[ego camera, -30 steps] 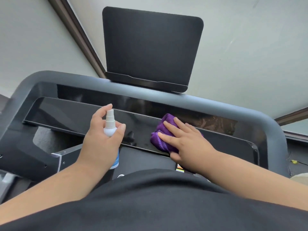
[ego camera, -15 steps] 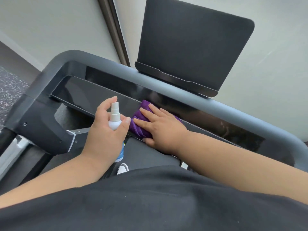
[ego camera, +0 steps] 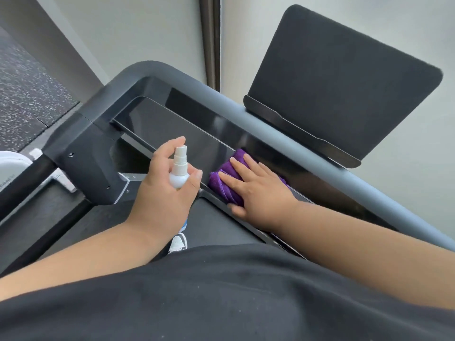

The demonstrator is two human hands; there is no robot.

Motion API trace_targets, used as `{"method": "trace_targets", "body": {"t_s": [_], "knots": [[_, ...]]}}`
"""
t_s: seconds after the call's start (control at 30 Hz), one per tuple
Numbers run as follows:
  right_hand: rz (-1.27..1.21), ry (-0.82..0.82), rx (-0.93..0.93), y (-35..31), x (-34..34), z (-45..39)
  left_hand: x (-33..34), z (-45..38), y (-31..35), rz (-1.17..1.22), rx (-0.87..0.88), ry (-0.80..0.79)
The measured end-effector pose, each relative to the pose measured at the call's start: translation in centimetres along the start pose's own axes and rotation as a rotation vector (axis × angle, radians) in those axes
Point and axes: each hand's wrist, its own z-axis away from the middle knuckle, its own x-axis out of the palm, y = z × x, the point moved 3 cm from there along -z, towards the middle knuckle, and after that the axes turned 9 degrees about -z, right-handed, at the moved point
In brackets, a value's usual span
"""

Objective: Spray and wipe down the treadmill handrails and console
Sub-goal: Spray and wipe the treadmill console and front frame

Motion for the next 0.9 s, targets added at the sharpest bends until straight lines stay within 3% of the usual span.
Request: {"method": "trace_targets", "body": {"t_s": [0.17, 0.57, 0.9], "knots": [[0.014, 0.009, -0.015, -2.0, -0.6, -5.0, 0.2, 0.4, 0.0, -0.017, 0.064, -0.046], [0.048, -0.083, 0.049, -1.8, -0.2, -0.7, -5.5, -3.1, -4.2, 0.050, -0.024, 0.054], [0.060, -0.067, 0.000, -7.6, -1.6, -16.0, -9.9, -7.6, -8.8, 0.052, -0.034, 0.025]]}}
